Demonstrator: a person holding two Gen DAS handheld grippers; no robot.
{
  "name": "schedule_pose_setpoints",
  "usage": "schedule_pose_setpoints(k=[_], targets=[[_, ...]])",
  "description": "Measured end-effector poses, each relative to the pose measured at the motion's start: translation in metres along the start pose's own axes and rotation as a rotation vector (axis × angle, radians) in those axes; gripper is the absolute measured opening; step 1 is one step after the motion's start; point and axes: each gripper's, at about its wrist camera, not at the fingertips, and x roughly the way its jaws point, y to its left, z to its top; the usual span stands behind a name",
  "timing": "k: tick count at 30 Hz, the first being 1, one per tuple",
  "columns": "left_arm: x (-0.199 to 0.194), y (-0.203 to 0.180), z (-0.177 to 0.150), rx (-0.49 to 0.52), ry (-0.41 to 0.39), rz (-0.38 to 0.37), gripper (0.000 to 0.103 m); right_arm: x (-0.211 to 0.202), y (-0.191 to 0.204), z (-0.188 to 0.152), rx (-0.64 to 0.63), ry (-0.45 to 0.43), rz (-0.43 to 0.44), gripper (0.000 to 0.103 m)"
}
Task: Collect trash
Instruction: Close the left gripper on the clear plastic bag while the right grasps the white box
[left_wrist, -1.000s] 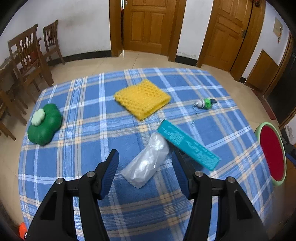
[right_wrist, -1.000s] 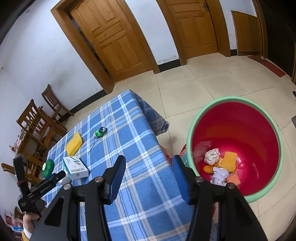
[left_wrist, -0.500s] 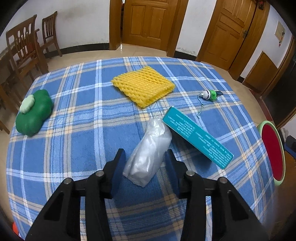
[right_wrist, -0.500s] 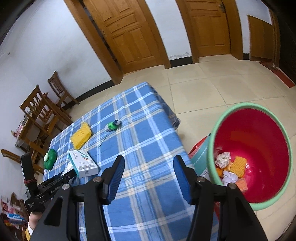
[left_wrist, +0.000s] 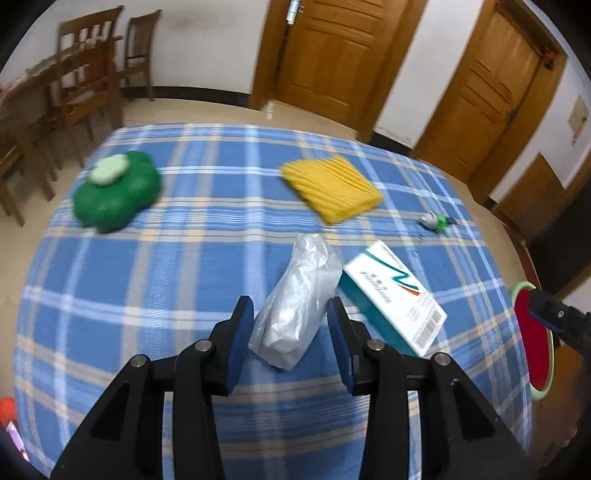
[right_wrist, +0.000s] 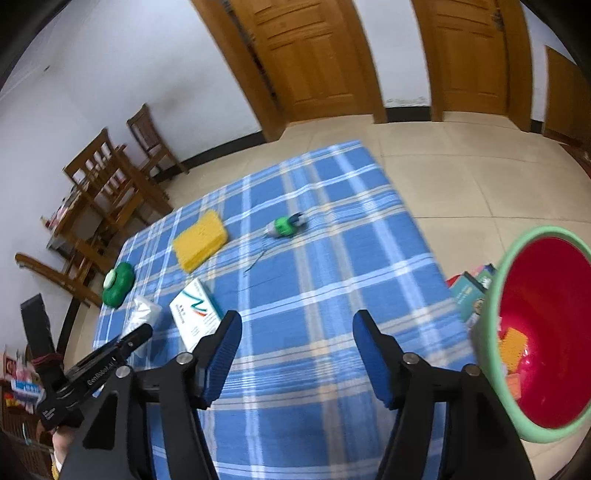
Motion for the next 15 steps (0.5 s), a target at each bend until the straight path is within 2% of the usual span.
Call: schedule_pose_setpoints(k=[6, 15], targets=[[-0.012, 0.026, -0.006, -0.085, -0.013, 0.031, 0.041, 0.025, 0.032, -0.002, -0.091, 0.045, 0.036, 0.071], [-0.016, 0.048, -0.015, -0.146, -0.009, 0.056, 0.041, 0.06, 0.076, -0.011, -0.233, 0.112, 0.064, 0.074]])
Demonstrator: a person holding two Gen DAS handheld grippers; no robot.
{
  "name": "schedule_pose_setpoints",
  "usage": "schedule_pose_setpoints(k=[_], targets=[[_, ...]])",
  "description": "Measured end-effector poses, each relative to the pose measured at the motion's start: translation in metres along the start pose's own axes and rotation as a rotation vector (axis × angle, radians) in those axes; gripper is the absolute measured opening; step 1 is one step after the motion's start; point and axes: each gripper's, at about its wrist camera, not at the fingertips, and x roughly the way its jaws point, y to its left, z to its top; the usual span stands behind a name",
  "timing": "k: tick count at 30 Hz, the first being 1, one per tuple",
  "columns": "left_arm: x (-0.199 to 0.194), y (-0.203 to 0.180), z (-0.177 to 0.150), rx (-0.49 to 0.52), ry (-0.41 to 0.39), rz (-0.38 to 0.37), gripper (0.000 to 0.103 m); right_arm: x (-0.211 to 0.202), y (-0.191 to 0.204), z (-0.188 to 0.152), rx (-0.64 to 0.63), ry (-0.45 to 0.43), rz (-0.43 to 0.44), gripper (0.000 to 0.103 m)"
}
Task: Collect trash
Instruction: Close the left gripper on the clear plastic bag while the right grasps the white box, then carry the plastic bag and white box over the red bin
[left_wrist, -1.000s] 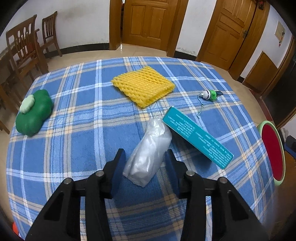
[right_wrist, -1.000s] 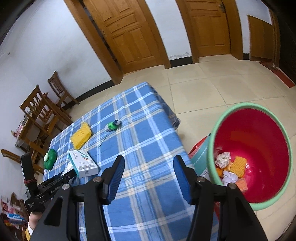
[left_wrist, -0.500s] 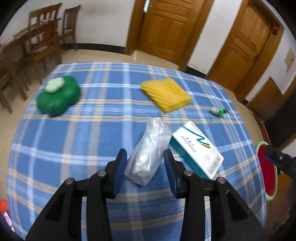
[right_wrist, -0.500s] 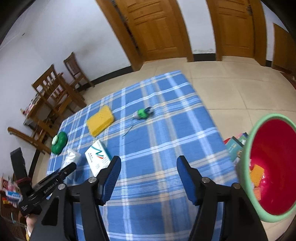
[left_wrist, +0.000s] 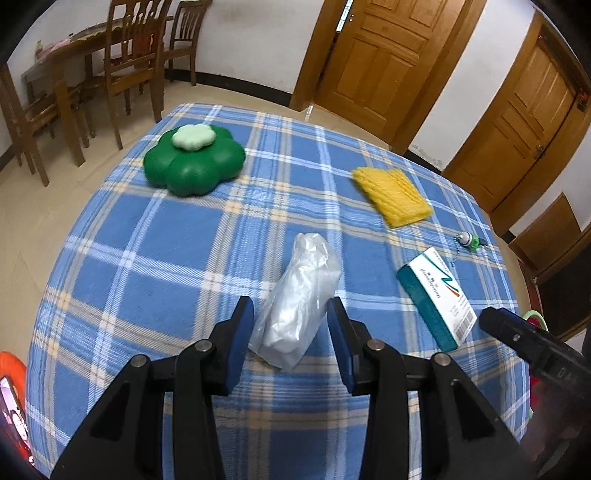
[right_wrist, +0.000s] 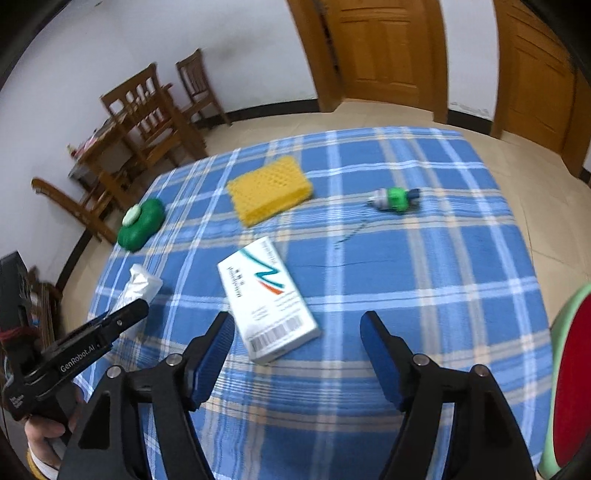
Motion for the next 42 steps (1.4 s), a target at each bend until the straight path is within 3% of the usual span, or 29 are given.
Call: schedule_pose_setpoints(k=[13, 18, 22, 42], targets=[[0.004, 0.015, -0.004, -0.038, 0.01, 0.002, 0.041, 0.026, 0.02, -0.003, -0.082, 0.03, -0.037, 0.075], [0.001, 0.014, -0.005, -0.036, 0.008, -0.003, 0.041, 0.028, 0.025, -0.011, -0.111, 0.005, -0.076, 0.062], [0.0, 0.01, -0.006, -0.032, 0.01, -0.005, 0.041, 0.025, 0.024, -0.016, -0.112, -0.005, -0.069, 0.061], [-0.023, -0.026, -0.013, 0.029, -0.008, -0.072, 0.041, -0.052, -0.019, -0.043, 0.069, -0.138, -0.009, 0.06]])
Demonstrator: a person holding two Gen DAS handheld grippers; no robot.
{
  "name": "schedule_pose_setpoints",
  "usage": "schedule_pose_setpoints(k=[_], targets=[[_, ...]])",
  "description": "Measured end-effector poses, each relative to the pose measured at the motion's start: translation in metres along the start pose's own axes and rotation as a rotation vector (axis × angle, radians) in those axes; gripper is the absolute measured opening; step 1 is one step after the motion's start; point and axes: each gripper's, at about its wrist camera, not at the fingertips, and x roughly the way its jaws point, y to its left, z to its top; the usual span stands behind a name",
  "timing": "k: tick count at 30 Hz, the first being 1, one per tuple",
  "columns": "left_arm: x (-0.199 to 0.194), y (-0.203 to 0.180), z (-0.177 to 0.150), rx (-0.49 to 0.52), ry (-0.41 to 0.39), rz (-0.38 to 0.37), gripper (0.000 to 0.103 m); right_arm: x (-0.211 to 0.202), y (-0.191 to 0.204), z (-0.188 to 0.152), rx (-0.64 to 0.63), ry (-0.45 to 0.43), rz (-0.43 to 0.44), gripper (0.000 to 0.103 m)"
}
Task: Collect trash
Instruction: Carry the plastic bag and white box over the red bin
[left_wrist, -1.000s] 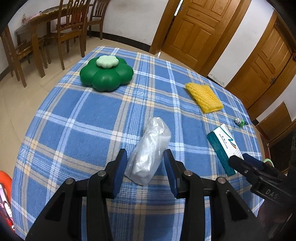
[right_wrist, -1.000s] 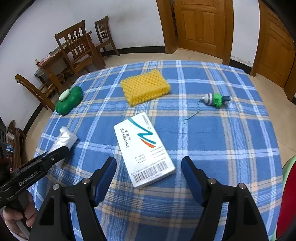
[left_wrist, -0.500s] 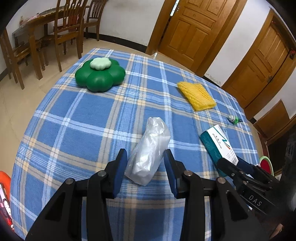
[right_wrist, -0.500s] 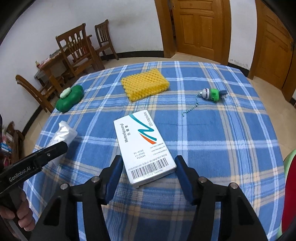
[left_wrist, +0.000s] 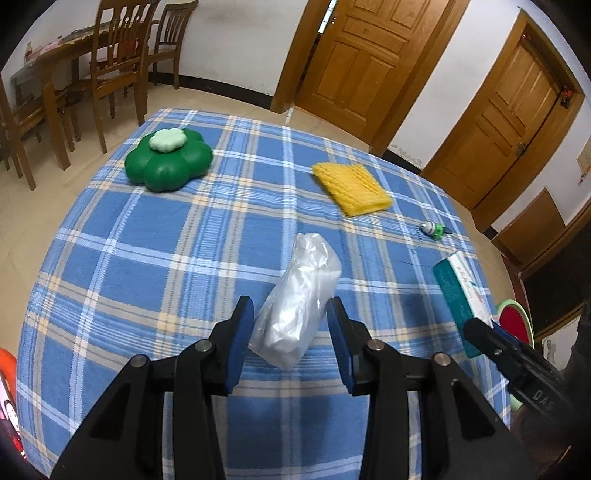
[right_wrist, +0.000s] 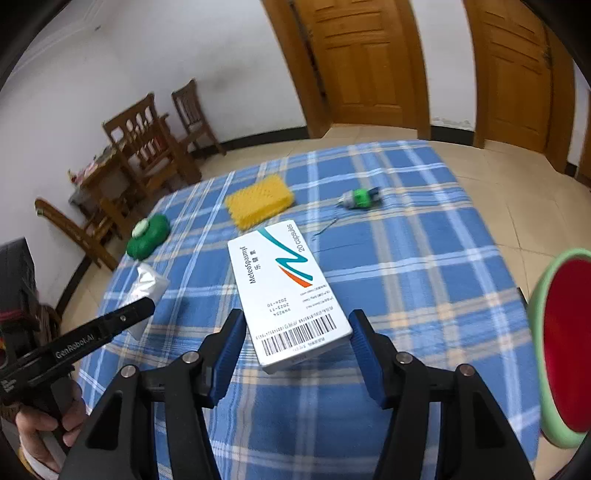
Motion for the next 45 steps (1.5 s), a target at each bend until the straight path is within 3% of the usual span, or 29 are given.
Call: schedule_pose_setpoints(k=[15, 33, 45], targets=[[-0.009, -0.049, 0.001, 0.081, 0.015, -0.085, 0.041, -0.063, -0.059, -0.007, 0.146, -0.111, -0.057, 0.06], [-0.004, -0.147, -0.004, 0.257, 0.077, -0.224, 0.041, -0.117, -0.14, -0.026, 0.325, -0.215, -0.168, 0.06], [0.008, -0.203, -0.013, 0.371, 0.113, -0.279, 0.041, -0.136, -0.178, -0.041, 0.428, -0.253, -0.24, 0.06]])
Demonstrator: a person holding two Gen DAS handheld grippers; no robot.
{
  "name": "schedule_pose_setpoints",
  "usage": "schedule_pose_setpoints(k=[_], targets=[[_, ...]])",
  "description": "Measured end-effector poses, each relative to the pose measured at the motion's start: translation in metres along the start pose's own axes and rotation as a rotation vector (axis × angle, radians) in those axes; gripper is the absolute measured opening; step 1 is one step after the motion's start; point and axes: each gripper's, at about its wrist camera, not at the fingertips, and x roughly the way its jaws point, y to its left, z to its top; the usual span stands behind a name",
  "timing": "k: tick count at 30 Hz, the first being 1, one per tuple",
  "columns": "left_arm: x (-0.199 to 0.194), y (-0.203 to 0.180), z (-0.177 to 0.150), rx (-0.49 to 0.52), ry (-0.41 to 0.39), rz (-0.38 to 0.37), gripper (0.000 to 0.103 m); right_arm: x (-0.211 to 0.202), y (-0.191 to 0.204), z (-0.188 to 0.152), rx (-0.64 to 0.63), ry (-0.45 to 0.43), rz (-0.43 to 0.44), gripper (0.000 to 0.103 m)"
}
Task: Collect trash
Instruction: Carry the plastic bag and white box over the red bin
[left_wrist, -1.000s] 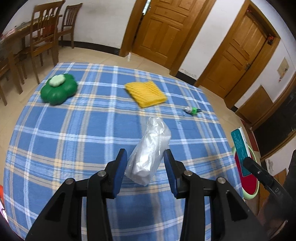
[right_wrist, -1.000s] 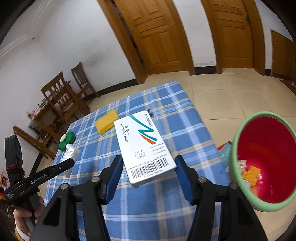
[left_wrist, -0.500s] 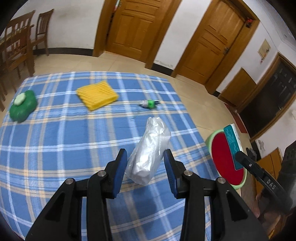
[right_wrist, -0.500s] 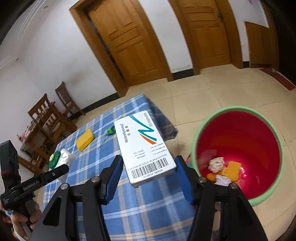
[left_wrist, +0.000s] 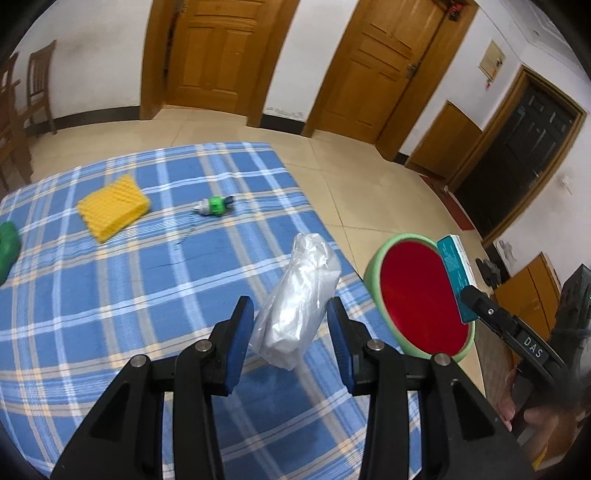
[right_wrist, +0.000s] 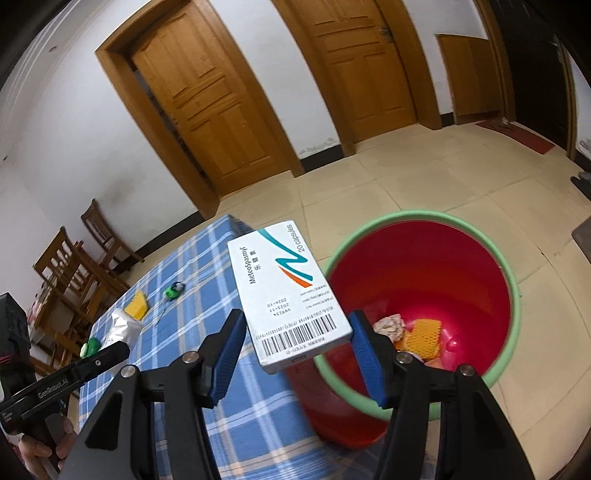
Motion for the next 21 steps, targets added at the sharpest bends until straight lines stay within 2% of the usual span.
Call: schedule_pose_setpoints(k=[21], targets=[[0.055, -0.1, 0.007, 0.223, 0.093, -0.082, 0.041, 0.003, -0.09, -0.001, 0.21, 0.011, -0.146, 0.061]])
